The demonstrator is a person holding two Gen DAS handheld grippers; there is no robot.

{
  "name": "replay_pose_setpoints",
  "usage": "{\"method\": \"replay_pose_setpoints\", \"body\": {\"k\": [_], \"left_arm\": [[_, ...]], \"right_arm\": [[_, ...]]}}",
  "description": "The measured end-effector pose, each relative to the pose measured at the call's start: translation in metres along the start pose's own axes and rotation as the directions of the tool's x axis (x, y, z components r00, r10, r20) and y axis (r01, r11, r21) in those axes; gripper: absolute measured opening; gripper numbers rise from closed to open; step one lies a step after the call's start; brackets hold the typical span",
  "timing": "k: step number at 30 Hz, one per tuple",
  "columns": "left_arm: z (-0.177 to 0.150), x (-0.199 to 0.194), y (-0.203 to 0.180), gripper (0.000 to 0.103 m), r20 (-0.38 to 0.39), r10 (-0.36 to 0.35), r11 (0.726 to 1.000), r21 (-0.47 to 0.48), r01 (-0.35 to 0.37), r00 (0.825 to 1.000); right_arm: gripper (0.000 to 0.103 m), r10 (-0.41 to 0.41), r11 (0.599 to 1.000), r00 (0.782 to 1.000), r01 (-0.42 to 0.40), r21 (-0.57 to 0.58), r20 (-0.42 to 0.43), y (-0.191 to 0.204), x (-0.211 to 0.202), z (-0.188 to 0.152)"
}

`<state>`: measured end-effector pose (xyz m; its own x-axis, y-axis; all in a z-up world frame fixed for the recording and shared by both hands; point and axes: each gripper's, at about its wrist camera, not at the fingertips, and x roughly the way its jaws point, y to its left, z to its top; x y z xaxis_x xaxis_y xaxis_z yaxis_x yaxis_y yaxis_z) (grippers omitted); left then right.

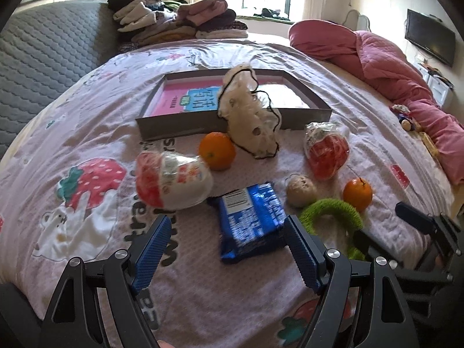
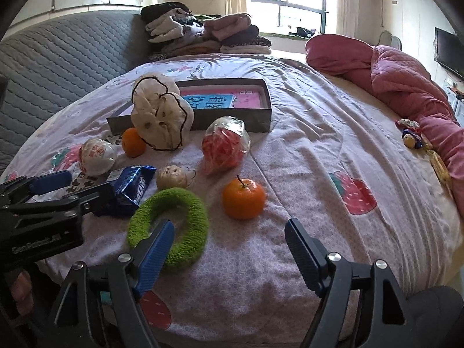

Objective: Organize objects
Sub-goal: 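Move the left tool to the blue snack packet while the right tool approaches the green fuzzy ring, then close the left tool on the blue packet while the right tool grips the green ring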

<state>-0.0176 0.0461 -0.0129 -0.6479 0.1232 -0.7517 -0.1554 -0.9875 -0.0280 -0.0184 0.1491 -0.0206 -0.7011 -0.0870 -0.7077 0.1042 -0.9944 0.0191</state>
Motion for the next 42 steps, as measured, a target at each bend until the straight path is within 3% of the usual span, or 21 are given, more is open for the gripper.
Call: {"method": "replay_pose_setpoints", "body": {"k": [22,27,28,31,42], "left_arm": [[0.008,0.048,-0.007,0.081,-0.137,0.020,0.995,-0.093,-0.033,0.990],[0.008,0.055,-0.008,0.080,-0.141,0.028,0.996,-0.082,-0.040,0.990],[0.008,0.056,-0.009,0.077,-0.142,0.030,0.996,-0.079,-0.042,0.989],[0.009,0.055,-0.011,0.055,-0.134,0.005,0.998,-0.068,-0.014,0.991],[0.008,0.040,-0.005,0.053,-0.119,-0.024,0.998,-0.063,0.017,0.993]], "right_arm": [[0.043,0.036,0.999,0.998,-0.038,-0.030,-0.046,0.014,0.016,-0.004],[0.023,0.093,0.995,0.993,-0.094,-0.017,-0.071,0.015,0.023,-0.004],[0.021,0.106,0.994,0.991,-0.107,-0.015,-0.076,0.015,0.026,-0.004],[0.017,0.122,0.992,0.990,-0.123,-0.006,-0.074,0.014,0.027,-0.003],[0.015,0.117,0.993,0.993,-0.117,-0.035,0.003,0.016,0.008,0.004]]}}
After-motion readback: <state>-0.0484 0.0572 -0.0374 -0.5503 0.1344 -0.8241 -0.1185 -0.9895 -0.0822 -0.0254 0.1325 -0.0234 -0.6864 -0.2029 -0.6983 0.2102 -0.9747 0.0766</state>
